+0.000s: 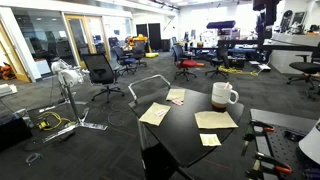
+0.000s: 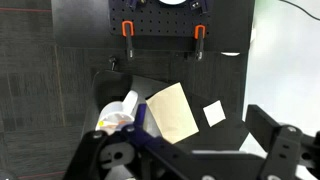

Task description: Remove the marker from the mug cup

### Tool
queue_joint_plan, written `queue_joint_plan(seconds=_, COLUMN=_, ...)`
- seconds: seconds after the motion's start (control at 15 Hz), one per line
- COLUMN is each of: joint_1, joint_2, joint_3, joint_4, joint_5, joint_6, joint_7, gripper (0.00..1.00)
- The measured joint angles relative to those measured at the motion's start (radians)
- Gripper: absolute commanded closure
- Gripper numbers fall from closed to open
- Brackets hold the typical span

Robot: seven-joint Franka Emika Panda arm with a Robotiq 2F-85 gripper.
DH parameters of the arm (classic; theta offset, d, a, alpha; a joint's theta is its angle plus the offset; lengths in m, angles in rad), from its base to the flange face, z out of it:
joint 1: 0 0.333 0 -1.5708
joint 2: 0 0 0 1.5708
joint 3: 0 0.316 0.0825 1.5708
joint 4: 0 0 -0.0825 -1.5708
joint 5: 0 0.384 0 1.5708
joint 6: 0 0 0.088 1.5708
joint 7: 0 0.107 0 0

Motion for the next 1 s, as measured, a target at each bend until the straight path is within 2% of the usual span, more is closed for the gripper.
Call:
queue_joint_plan(seconds=0.53, joint_1=0.0, joint_2=0.0, joint_3=0.003, joint_4=-0.003, joint_5=0.0, joint_6=0.013, joint_7=-0.001, gripper=0.0)
queue_joint_plan(seconds=1.0, joint_1=0.03, joint_2=0.098, joint_3=0.014, joint_4=-0.01, joint_5=-0.012, joint_6=0.132, joint_7=-0.101, gripper=0.0)
